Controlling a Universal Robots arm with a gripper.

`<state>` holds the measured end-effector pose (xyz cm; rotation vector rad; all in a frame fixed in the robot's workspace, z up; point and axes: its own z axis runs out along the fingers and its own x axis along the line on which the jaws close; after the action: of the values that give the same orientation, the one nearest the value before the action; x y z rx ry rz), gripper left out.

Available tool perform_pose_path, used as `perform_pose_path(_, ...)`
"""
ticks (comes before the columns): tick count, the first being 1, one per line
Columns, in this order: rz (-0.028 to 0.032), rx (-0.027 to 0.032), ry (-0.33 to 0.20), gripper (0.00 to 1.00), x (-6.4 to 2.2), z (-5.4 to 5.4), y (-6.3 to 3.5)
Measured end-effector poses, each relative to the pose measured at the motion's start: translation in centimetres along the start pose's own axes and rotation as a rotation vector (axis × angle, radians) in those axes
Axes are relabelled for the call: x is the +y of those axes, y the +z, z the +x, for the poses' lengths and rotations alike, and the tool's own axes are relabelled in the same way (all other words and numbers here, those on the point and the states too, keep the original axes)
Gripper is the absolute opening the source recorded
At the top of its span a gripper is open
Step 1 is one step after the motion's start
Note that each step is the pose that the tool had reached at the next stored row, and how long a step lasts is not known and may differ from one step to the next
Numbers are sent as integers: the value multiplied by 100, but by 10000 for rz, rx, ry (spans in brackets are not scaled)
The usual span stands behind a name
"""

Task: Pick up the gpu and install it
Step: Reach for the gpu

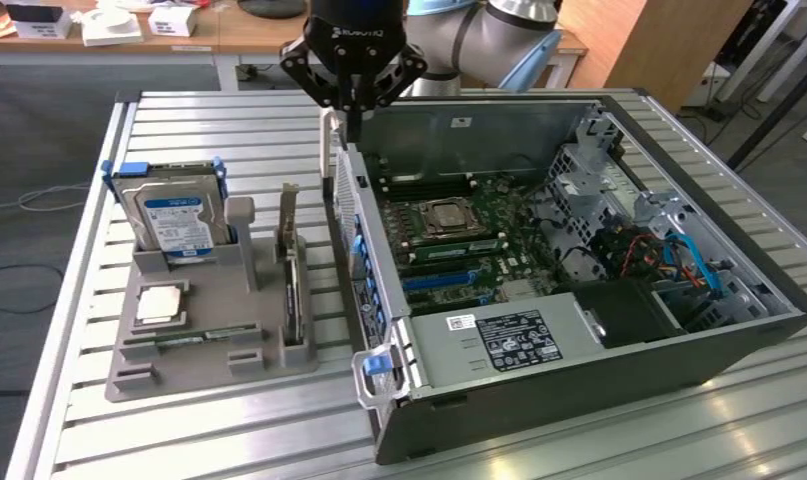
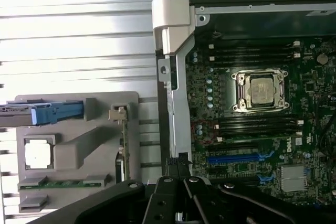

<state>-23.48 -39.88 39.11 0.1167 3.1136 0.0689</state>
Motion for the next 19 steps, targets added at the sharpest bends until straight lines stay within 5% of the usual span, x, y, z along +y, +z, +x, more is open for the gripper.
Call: perform_pose_path(19,3,31,1,11,-37,449,59)
